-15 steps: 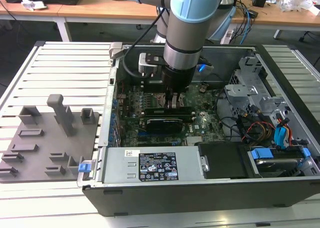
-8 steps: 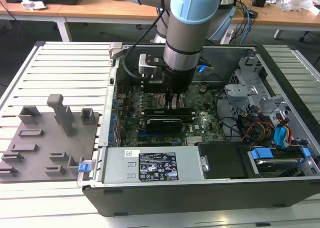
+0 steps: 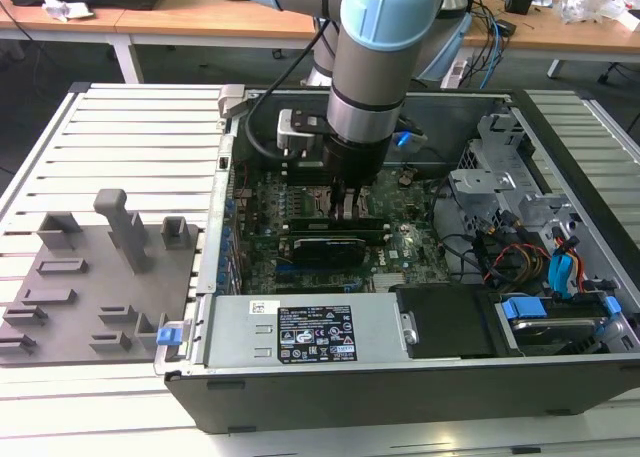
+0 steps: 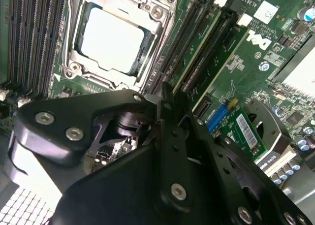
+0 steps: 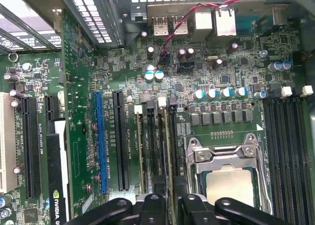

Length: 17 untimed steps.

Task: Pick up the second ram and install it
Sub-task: 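Insert the second ram into the second slot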

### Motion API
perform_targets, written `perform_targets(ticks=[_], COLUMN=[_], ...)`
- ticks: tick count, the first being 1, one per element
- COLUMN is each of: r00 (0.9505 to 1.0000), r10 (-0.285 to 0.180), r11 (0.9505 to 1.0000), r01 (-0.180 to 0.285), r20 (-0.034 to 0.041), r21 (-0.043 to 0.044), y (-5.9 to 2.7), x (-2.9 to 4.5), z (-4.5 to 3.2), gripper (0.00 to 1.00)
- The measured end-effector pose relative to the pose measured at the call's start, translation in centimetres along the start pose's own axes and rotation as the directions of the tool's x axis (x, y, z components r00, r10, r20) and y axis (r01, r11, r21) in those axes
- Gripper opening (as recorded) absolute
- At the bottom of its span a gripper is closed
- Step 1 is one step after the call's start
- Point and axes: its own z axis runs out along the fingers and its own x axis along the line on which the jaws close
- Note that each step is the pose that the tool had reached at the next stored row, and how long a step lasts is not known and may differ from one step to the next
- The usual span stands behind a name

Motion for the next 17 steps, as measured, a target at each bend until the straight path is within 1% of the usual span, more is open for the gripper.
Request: perform_targets(ticks=[1,2,4,5,7,8,9,10,11,12,13,17], r00=[1.0,1.0,1.0,1.0,0.9999,0.9998,0.9997,0.9996,0.9996,0.9995,0.9993,0.9993], r10=[0.0,0.0,0.0,0.0,0.001,0.001,0.001,0.002,0.002,0.002,0.002,0.002], r11=[1.0,1.0,1.0,1.0,1.0,1.0,1.0,1.0,1.0,1.0,1.0,1.0], r01=[0.0,0.0,0.0,0.0,-0.001,-0.001,-0.001,-0.001,-0.002,-0.002,-0.002,-0.002], r20=[-0.0001,0.0,-0.0015,-0.0057,-0.0141,-0.021,-0.0236,-0.0266,-0.0298,-0.0326,-0.0378,-0.038], r21=[0.0,0.0001,0.0001,0.0004,0.0011,0.0016,0.0019,0.0021,0.0024,0.0026,0.003,0.0031], y=[0.0,0.01,0.06,0.12,0.19,0.24,0.26,0.29,0.32,0.35,0.4,0.41], x=[0.0,-0.02,-0.07,-0.22,-0.49,-0.72,-0.83,-0.96,-1.12,-1.25,-1.43,-1.43], z=[-0.01,-0.27,-1.08,-1.83,-2.66,-3.18,-3.43,-3.71,-4.12,-4.45,-5.05,-5.12], gripper=[0.21,0.21,0.21,0.21,0.21,0.2,0.2,0.13,0.11,0.11,0.11,0.11])
